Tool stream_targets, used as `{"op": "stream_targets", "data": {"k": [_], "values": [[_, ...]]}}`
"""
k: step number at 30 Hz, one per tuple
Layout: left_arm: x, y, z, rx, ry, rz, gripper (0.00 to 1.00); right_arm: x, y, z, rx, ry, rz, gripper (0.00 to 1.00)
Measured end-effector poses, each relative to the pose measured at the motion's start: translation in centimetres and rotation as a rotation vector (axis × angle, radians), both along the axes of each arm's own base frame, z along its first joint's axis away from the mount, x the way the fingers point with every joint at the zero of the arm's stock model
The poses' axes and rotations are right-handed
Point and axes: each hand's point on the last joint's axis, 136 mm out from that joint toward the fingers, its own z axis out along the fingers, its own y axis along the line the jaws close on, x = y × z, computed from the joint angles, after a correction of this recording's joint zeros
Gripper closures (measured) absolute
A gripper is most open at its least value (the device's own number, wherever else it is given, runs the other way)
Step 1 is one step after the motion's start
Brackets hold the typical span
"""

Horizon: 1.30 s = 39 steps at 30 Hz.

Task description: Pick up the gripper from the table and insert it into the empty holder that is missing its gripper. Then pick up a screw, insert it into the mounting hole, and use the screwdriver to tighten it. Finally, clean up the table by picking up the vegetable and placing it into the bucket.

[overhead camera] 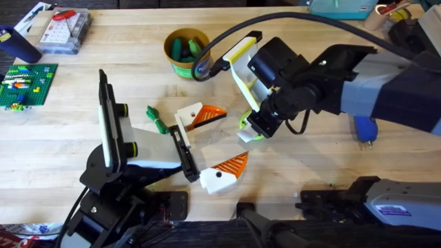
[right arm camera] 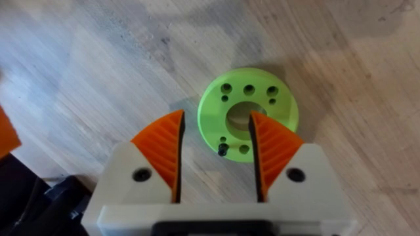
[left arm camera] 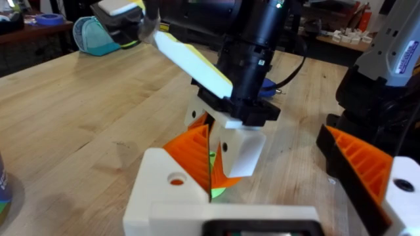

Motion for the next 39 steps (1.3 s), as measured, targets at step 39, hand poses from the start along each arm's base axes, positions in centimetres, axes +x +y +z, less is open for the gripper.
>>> {"op": "stream_targets", "data": {"k": [39], "values": [[0.4,0.2,0.1,-0.001,0.002,0.027,0.006,-4.3,-7.6,11.1,0.215,-0.181,-0.354,0.468]]}}
